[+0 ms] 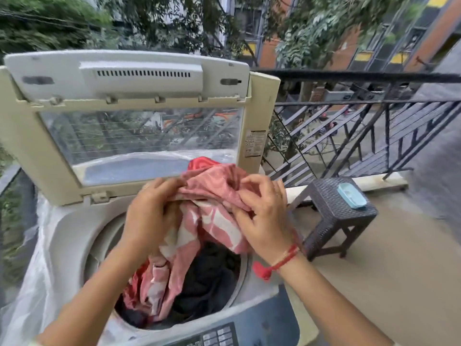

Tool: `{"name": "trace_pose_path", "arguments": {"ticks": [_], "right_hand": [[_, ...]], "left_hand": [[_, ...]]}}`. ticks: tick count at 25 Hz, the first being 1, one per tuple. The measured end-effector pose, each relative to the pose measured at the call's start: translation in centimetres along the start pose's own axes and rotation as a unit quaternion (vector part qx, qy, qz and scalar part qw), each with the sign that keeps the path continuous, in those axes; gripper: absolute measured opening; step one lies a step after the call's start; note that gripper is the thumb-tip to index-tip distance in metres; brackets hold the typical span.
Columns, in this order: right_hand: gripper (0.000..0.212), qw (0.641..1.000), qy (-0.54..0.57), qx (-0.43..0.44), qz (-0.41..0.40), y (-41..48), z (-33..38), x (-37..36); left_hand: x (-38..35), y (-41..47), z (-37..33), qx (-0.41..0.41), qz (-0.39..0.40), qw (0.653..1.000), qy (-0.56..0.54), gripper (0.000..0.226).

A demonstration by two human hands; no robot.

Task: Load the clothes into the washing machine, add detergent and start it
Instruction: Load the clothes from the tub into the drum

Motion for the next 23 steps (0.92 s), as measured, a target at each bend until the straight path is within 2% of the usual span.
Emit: {"name": "trace_pose_path", "arguments": {"ticks": [2,3,4,5,6,7,8,9,10,11,13,15,16,17,18,19,20,21,22,23], "right_hand": [[0.021,0.994,0.034,0.08,0.063,0.8,4.3,-3.6],[0.034,0.985,0.011,0.104,0.141,0.1,5.5,-6.7],[0.054,0.96,-0.028,0.117,0.252,-1.5,5.8,-10.5],[0.071,0.914,-0.08,0.12,0.38,-4.2,4.7,-14.5],[0.082,0.844,-0.144,0.133,0.499,-7.9,2.9,-17.8],[0.086,0.763,-0.208,0.156,0.592,-11.6,1.0,-19.6],[0.084,0.689,-0.26,0.184,0.651,-14.6,-1.0,-20.4],[0.076,0.642,-0.277,0.205,0.685,-16.6,-2.4,-20.5],[0.065,0.649,-0.238,0.208,0.693,-17.2,-2.9,-20.4],[0.054,0.706,-0.143,0.181,0.67,-16.6,-2.6,-20.1],[0.047,0.82,0.043,0.062,0.567,-12.6,-3.3,-17.6],[0.052,0.91,0.052,-0.008,0.411,-8.0,-8.3,-13.2],[0.06,0.933,0.031,-0.05,0.354,-6.8,-11.9,-11.2],[0.076,0.934,0.031,-0.121,0.336,-6.5,-15.6,-9.5],[0.098,0.905,0.079,-0.231,0.349,-7.3,-18.9,-8.6],[0.118,0.837,0.187,-0.364,0.365,-9.4,-21.0,-8.7],[0.128,0.748,0.311,-0.459,0.365,-11.7,-21.2,-9.4],[0.121,0.678,0.402,-0.505,0.352,-13.6,-20.6,-10.3],[0.097,0.653,0.436,-0.521,0.334,-15.0,-20.2,-11.1],[0.066,0.666,0.433,-0.526,0.305,-15.8,-20.2,-11.6]], "left_hand": [[6.9,-0.9,2.2,0.0,-0.064,0.993,0.097,0.04],[8.8,-1.7,3.6,0.023,-0.085,0.986,0.143,0.041],[9.5,-2.7,5.1,0.049,-0.089,0.976,0.192,0.046],[8.4,-3.6,6.7,0.071,-0.062,0.968,0.234,0.053],[5.8,-4.7,8.6,0.1,0.011,0.96,0.262,0.059],[2.0,-6.3,11.1,0.146,0.123,0.943,0.273,0.065],[-2.5,-8.7,13.8,0.196,0.254,0.907,0.272,0.07],[-6.7,-12.0,16.0,0.237,0.377,0.854,0.269,0.074],[-10.0,-14.9,17.6,0.26,0.465,0.803,0.269,0.082],[-12.3,-17.2,19.0,0.272,0.52,0.762,0.274,0.091],[-14.2,-19.0,21.0,0.284,0.562,0.712,0.31,0.106],[-14.6,-17.6,21.4,0.295,0.586,0.68,0.327,0.11],[-14.9,-16.2,20.9,0.299,0.592,0.677,0.32,0.106],[-15.3,-14.5,20.0,0.292,0.587,0.687,0.314,0.101],[-16.0,-12.5,18.8,0.272,0.567,0.712,0.312,0.101],[-17.1,-10.7,17.3,0.243,0.538,0.75,0.298,0.108],[-18.6,-9.3,15.4,0.211,0.509,0.796,0.252,0.118],[-20.4,-8.7,13.2,0.193,0.493,0.832,0.166,0.124],[-22.4,-8.7,10.7,0.192,0.498,0.843,0.064,0.128],[-24.1,-9.6,8.5,0.205,0.516,0.832,-0.016,0.129]]}}
Point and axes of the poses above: each hand's wrist, its own y-axis towards the middle knuckle, its own x-axis out of the back of the hand, z = x × y, the point moved 9 cm from there along y, towards the middle knuckle, and after that the axes turned 8 degrees about -y, right-handed, at the moved point
